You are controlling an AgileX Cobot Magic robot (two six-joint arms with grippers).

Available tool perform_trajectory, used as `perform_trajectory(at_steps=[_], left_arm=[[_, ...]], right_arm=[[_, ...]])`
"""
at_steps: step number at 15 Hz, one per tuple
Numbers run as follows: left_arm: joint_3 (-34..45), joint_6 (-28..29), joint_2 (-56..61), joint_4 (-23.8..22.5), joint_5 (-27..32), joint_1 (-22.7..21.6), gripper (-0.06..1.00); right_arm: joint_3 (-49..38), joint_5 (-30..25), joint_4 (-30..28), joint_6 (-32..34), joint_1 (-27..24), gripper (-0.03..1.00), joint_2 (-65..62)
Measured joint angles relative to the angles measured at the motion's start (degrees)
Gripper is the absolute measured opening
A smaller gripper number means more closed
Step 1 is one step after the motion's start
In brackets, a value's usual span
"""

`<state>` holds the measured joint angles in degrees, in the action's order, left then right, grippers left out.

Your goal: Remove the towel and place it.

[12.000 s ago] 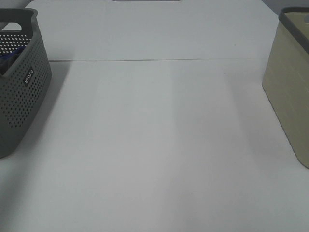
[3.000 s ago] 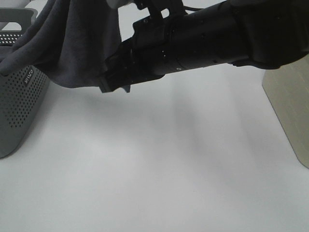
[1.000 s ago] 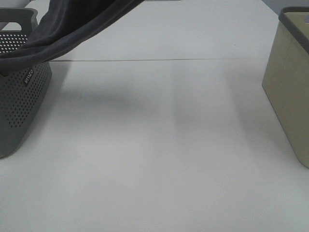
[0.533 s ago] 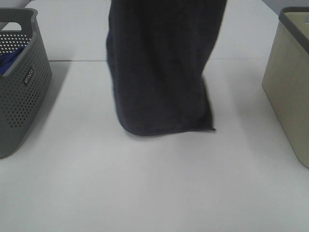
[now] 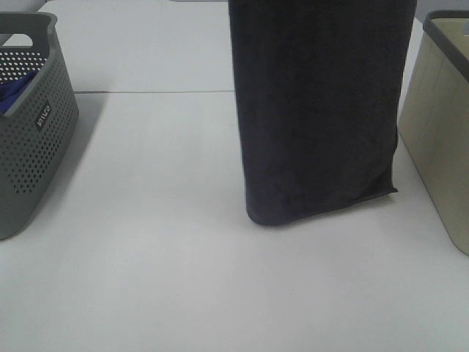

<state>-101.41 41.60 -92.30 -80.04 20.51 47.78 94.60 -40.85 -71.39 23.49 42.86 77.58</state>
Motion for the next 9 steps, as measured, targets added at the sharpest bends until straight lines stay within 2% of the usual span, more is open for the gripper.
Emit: perform_trajectory(at_steps=[2,4,7,9], left_arm=[[-0.2,0.1,-0.3,-2.5,-1.1,-0.8,0.00],[-0.2,1.7,-0.8,-2.8,-3.3,-3.2,0.00],[-0.2,11.6,-1.3,-2.3,-8.8,-10.2,0.00],[-0.2,16.8,-1.7,-2.2,-14.0,-14.2,0.00]], right_arm=[[0.0,0.2,-2.4,3.9,0.0,0.02,0.1],[0.0,1.5,-3.6,6.3,0.0,0.02,0.2],[0.0,3.9,-6.1,10.0,0.0,0.02,2.5],[0.1,5.9,-10.0,13.5,-0.5,0.02,5.0]])
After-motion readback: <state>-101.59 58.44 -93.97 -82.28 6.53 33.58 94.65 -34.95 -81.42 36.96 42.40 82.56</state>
